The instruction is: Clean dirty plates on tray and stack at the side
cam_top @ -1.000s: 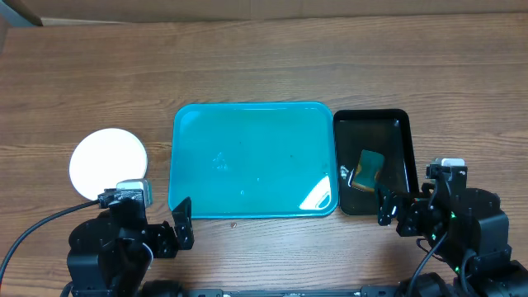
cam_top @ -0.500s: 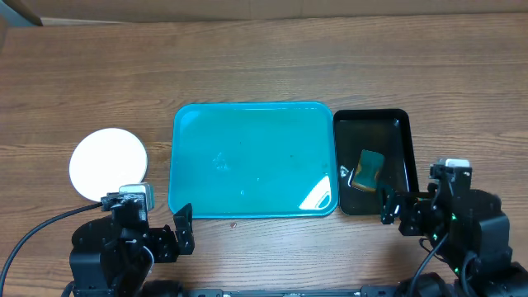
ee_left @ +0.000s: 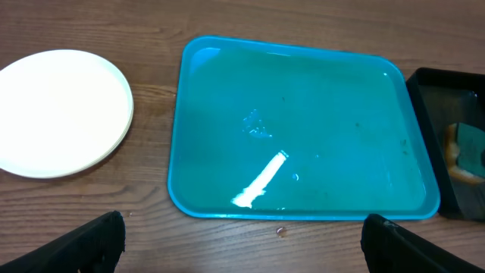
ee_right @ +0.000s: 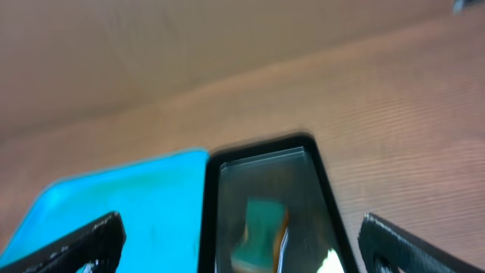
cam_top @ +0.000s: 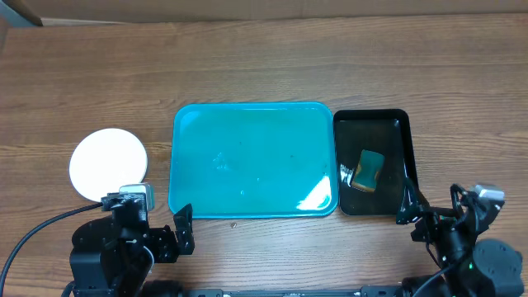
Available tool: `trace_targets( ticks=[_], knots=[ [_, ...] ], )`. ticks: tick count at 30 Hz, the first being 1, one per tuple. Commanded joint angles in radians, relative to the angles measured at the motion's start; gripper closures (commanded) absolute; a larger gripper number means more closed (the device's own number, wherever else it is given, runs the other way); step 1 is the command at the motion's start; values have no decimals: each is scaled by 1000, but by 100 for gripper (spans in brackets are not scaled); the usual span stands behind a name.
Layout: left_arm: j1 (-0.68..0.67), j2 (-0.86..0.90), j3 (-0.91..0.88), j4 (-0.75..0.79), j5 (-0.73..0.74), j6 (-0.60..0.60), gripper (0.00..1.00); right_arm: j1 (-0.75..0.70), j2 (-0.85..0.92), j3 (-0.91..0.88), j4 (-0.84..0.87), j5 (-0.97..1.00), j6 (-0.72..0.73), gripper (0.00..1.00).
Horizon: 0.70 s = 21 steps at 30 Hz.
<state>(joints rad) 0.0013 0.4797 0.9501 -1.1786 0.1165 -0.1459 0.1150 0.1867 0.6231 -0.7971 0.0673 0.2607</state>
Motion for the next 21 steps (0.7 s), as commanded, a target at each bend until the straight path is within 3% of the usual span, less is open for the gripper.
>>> trace_targets(
  ticks=[1,15,21],
  knots=[
    [-2,-4,-8,4,7,19,0,-35,-109,-118,154,-43,-2,0],
    [-2,-4,-8,3,7,19,0,-65,-184,-503,798,-43,-2,0],
    [-2,-4,-8,3,7,19,0,-86,-184,-600,880,-43,-2,0]
  ],
)
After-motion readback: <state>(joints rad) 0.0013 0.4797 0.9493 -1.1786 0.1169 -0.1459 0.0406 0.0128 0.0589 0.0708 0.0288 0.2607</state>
